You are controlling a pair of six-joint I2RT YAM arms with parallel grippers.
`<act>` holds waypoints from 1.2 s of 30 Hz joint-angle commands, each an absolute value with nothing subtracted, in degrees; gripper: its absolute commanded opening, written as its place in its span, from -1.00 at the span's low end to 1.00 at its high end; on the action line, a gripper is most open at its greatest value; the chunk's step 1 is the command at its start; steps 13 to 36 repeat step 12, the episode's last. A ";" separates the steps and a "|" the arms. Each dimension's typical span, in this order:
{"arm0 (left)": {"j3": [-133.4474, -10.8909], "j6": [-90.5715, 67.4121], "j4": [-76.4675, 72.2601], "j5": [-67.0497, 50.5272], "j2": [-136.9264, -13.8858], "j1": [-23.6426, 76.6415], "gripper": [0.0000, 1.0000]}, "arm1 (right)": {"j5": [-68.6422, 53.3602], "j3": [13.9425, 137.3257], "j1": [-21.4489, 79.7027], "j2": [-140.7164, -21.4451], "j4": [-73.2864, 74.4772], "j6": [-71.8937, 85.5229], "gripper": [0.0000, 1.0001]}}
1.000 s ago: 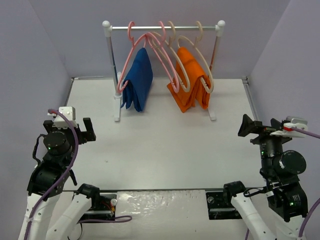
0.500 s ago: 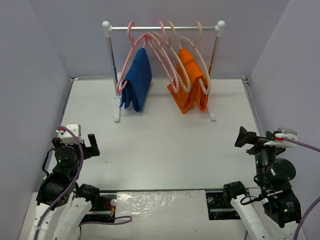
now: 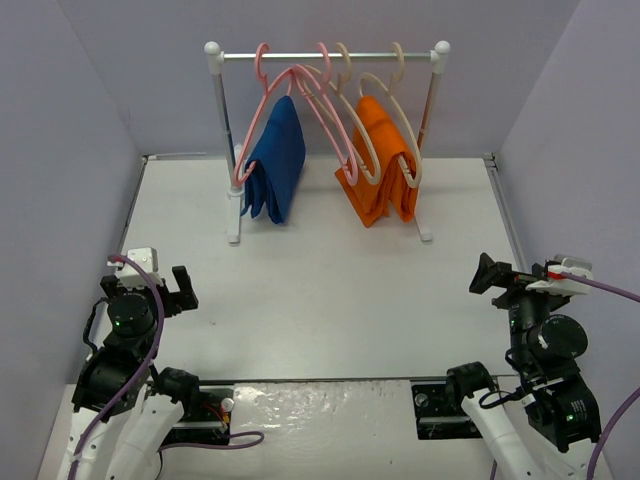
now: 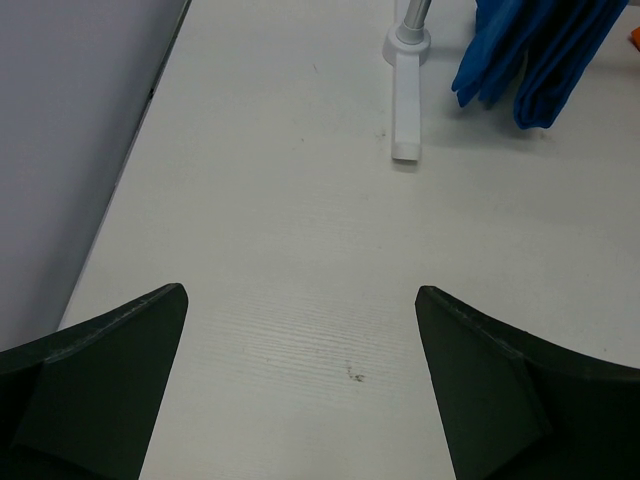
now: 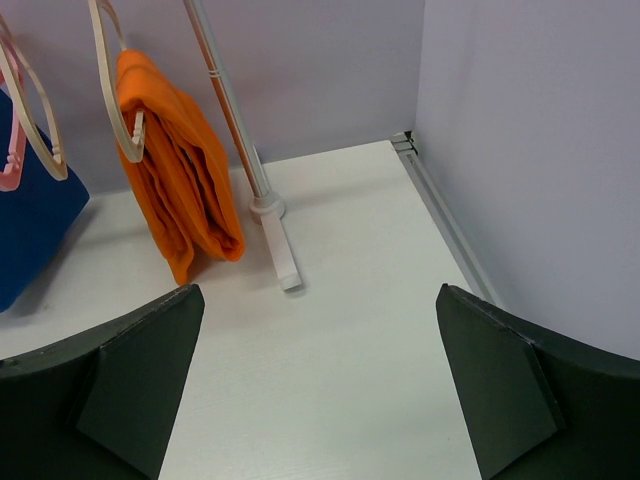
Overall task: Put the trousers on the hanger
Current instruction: Reset both arms
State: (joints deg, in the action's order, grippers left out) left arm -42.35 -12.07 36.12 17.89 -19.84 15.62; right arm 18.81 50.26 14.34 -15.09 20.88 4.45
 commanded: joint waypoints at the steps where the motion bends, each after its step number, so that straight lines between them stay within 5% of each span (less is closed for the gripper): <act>1: -43.03 -12.79 32.61 18.72 -20.48 15.16 0.94 | 19.91 50.71 14.85 -16.68 16.79 4.79 1.00; 36: -42.64 -12.66 32.11 18.66 -20.11 15.12 0.94 | 19.42 50.88 14.87 -16.79 16.79 4.57 1.00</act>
